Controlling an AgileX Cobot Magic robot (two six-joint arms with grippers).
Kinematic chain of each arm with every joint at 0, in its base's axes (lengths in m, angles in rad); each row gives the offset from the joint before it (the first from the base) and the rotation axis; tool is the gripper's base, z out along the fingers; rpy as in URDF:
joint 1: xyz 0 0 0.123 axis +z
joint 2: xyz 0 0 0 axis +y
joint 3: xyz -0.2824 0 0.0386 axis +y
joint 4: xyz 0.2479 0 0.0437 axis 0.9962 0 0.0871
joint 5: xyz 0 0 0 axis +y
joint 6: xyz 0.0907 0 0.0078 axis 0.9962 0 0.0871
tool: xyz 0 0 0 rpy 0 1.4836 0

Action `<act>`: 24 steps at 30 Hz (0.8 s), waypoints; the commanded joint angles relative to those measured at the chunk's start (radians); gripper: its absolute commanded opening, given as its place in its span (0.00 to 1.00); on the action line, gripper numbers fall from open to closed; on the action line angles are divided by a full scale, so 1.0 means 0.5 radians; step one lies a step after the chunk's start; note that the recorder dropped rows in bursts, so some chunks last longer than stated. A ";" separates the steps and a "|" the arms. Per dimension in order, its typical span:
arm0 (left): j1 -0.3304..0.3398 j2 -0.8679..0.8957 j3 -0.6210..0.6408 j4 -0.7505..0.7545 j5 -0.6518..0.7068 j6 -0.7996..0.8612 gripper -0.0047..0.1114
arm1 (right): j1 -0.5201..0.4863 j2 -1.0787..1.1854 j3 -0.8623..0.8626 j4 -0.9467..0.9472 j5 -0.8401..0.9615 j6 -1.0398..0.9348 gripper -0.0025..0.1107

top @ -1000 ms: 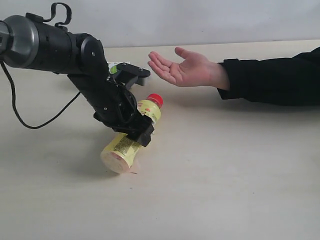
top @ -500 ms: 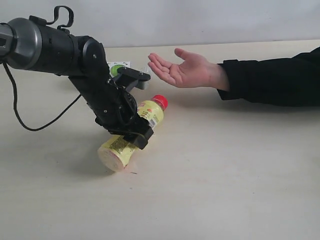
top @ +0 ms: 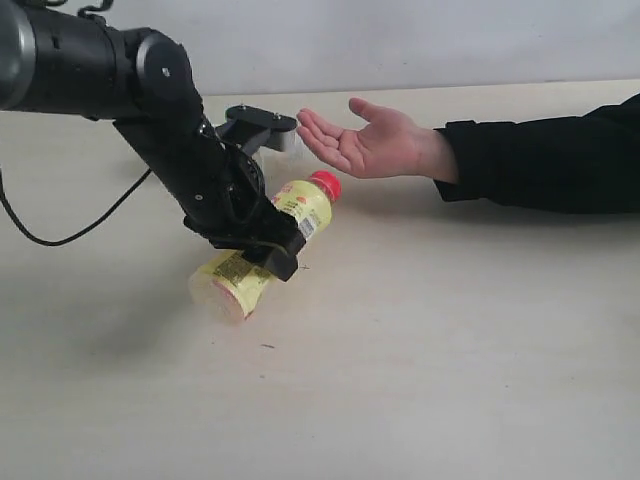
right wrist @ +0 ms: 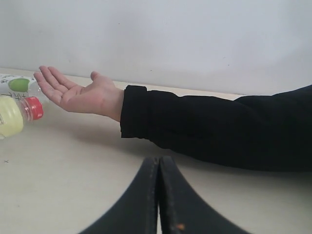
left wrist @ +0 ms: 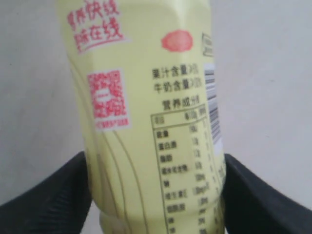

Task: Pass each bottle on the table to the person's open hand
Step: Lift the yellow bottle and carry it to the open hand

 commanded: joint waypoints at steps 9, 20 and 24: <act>-0.148 -0.330 -0.013 -0.365 -0.322 0.008 0.04 | -0.006 -0.012 0.011 -0.010 -0.009 -0.011 0.02; -0.133 -0.171 -0.394 -1.157 -0.593 0.004 0.04 | -0.006 -0.012 0.011 -0.010 -0.009 -0.011 0.02; -0.133 -0.044 -0.532 -1.451 -0.629 0.004 0.04 | -0.006 -0.012 0.011 0.006 -0.009 -0.011 0.02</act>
